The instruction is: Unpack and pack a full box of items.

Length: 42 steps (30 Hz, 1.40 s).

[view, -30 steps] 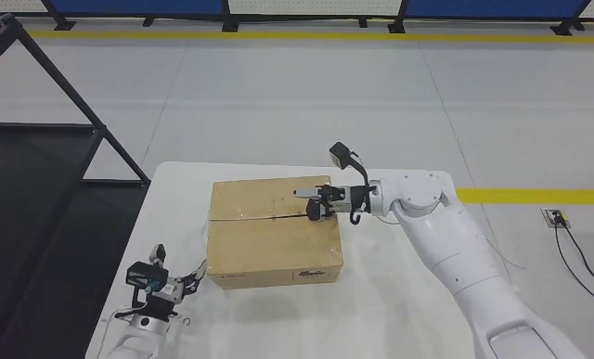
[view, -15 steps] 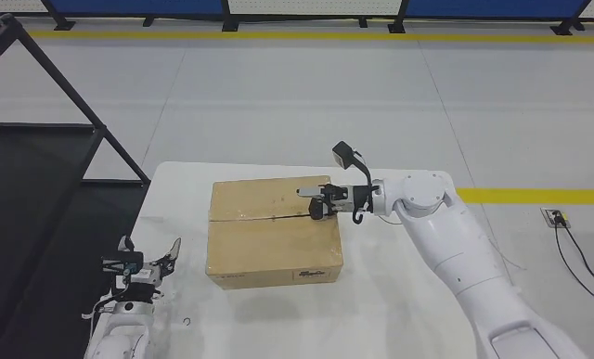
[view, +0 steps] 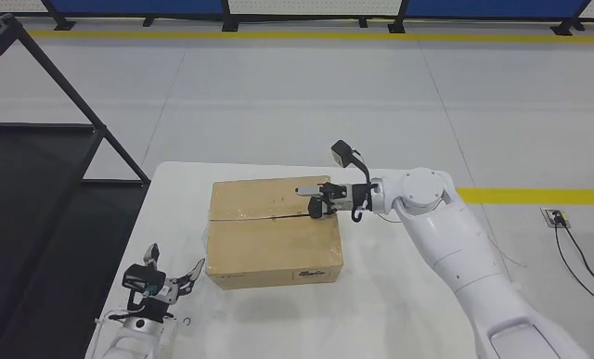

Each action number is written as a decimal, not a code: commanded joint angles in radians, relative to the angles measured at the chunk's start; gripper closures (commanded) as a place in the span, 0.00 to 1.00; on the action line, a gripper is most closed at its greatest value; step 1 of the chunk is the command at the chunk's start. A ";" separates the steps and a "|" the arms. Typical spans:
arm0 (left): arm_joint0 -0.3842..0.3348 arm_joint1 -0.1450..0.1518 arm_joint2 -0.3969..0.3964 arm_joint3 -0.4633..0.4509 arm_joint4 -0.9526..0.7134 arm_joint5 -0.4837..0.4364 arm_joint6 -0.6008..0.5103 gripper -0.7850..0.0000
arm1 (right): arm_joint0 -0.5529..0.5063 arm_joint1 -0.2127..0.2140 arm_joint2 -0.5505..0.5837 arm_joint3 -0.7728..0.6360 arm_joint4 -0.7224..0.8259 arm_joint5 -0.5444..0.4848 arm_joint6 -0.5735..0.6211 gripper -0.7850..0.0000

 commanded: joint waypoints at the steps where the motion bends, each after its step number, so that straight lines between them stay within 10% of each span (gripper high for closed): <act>1: 0.011 0.001 0.001 -0.015 0.007 -0.014 0.001 0.00 | 0.001 0.000 0.000 0.003 0.000 0.001 -0.001 0.00; 17: 0.094 0.012 -0.045 -0.084 -0.058 -0.124 -0.014 0.00 | -0.001 0.000 0.001 0.012 0.006 -0.002 -0.002 0.00; 34: -0.062 -0.006 0.026 0.048 -0.078 0.096 -0.119 0.00 | -0.003 0.003 0.007 0.024 0.008 -0.013 -0.002 0.00; 42: -0.012 0.000 0.015 -0.006 -0.087 -0.014 -0.073 0.00 | -0.006 0.004 0.008 0.014 0.007 -0.004 -0.003 0.00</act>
